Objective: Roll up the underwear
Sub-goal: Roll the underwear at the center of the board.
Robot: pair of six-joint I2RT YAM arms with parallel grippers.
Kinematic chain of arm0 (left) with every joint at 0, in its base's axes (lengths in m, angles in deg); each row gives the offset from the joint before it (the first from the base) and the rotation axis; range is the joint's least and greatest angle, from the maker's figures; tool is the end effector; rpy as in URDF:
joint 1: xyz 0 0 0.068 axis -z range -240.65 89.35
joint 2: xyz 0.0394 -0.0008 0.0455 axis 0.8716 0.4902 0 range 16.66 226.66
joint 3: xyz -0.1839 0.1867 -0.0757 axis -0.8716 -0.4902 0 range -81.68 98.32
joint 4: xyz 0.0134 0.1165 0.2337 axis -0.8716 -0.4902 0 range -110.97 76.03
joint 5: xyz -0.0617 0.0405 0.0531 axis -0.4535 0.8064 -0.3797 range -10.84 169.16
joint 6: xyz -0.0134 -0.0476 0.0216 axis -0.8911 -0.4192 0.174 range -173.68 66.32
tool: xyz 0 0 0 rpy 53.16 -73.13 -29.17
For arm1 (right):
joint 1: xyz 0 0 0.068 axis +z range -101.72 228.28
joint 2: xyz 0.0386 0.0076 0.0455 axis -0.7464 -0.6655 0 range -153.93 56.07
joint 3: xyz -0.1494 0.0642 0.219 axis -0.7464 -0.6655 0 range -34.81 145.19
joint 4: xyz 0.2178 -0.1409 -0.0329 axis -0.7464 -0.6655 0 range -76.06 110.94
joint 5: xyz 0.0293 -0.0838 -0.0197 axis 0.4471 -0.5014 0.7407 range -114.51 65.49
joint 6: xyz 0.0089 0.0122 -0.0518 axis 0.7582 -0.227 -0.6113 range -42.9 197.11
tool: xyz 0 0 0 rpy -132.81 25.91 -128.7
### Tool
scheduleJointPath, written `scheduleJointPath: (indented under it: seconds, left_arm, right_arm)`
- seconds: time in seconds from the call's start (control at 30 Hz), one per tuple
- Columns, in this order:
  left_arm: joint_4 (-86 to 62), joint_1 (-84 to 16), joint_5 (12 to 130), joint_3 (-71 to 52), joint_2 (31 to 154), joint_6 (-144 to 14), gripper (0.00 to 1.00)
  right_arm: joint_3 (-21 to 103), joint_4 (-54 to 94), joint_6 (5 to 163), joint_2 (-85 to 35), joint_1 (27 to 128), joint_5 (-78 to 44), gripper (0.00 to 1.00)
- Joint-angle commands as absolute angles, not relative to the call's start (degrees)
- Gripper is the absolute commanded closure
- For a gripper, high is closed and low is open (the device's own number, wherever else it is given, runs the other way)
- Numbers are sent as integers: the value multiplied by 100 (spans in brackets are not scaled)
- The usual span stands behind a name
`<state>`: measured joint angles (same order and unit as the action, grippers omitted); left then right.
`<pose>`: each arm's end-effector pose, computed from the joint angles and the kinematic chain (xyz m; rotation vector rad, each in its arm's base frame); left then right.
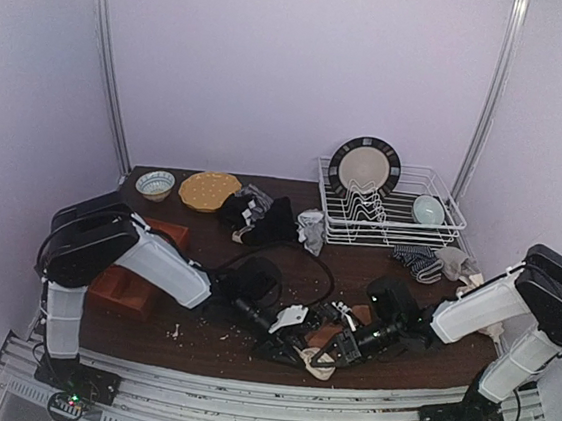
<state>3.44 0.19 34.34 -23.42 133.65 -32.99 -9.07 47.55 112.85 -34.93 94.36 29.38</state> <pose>0.1696 -0.3553 0.1049 1.8321 1.4663 -1.2516 0.1568 0.2043 0.1207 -0.8287 2.4208 1.7373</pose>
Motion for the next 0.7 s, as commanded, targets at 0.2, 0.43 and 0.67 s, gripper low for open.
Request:
scheduleJointPath:
  seconds: [0.2, 0.43, 0.67]
  left_arm:
    - [119, 35, 3056, -2052, 13530, -3366, 100]
    - [-119, 35, 2826, -2142, 13549, -3931, 100]
    - [-973, 35, 2360, -1785, 13600, -4227, 100]
  right_arm:
    - [-763, 3893, 10929, -3162, 9671, 2284, 69]
    - [-766, 3106, 10955, -2148, 9844, 1260, 43]
    - [-635, 1659, 10605, -849, 10639, -774, 34]
